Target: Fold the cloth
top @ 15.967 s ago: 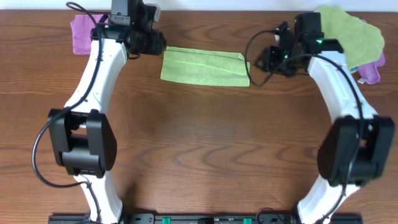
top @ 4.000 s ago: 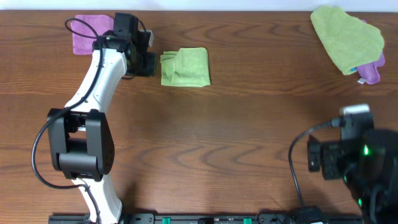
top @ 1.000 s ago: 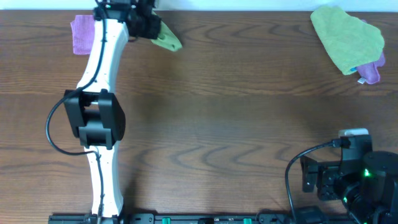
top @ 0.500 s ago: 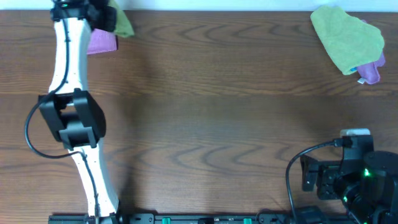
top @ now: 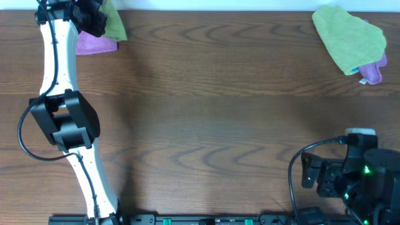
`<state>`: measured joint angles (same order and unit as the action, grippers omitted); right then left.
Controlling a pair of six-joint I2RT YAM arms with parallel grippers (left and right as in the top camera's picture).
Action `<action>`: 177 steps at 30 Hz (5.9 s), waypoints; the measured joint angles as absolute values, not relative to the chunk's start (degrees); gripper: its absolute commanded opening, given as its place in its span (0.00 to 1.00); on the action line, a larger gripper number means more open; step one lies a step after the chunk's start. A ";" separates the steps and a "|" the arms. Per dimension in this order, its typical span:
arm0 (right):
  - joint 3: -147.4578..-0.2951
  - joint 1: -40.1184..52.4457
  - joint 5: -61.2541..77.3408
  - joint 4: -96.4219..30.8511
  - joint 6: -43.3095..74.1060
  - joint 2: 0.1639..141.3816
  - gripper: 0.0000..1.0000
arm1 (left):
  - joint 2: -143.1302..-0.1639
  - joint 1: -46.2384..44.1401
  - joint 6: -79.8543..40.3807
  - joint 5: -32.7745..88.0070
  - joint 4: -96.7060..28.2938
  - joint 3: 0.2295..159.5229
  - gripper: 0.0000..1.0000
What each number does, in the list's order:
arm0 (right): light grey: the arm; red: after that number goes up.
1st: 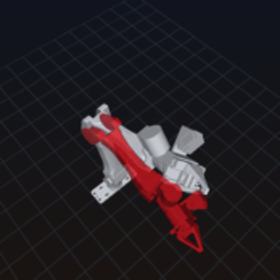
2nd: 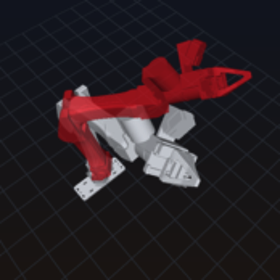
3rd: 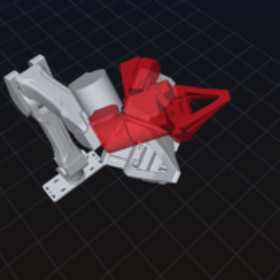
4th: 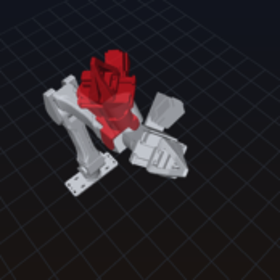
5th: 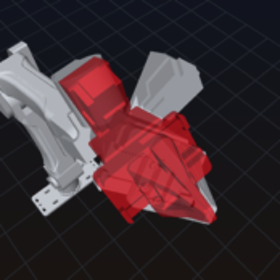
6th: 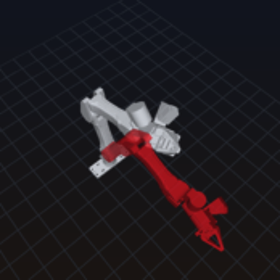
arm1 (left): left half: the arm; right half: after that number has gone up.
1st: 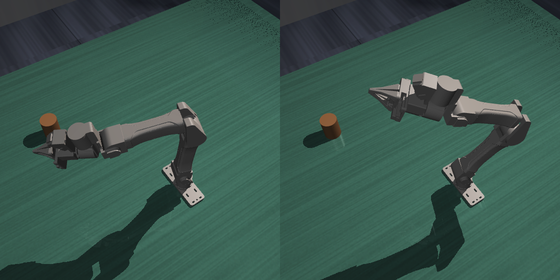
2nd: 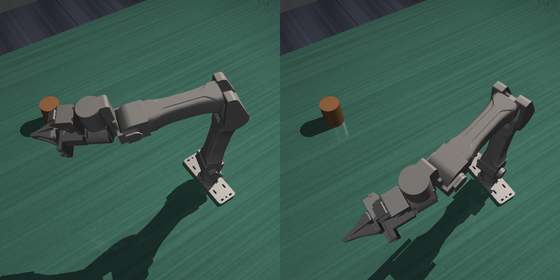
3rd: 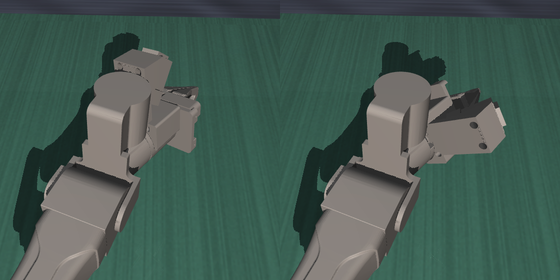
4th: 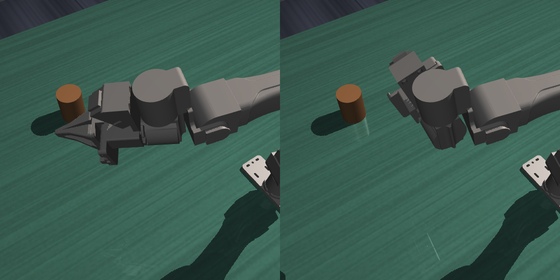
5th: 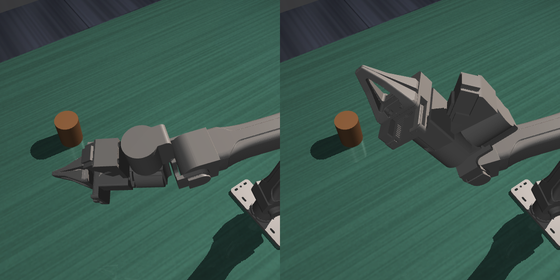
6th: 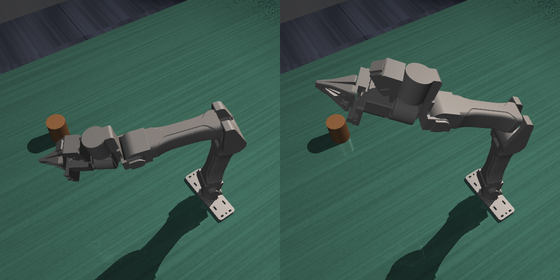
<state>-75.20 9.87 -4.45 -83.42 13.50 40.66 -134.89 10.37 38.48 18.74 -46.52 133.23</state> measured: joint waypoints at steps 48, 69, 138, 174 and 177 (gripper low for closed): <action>-75.20 9.87 -4.25 -83.68 22.17 46.76 0.99 | -143.20 19.40 40.25 16.51 -34.26 133.23 0.95; -75.20 9.87 -4.25 -83.35 22.17 46.76 0.99 | -143.20 19.81 28.01 19.40 -34.48 133.23 0.90; -75.20 9.87 -4.25 -78.32 22.17 51.16 0.99 | -143.20 18.31 22.72 25.10 -37.71 128.31 0.06; -75.20 9.87 -4.25 -77.60 22.17 51.16 0.99 | -143.20 19.14 24.01 11.22 -31.51 128.31 0.06; -75.20 9.87 -4.25 -76.58 22.17 51.16 0.99 | -143.20 19.25 24.64 10.20 -31.97 128.31 0.34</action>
<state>-75.20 9.87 -4.25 -76.58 22.17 51.16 -143.20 19.25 24.64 10.20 -31.97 128.31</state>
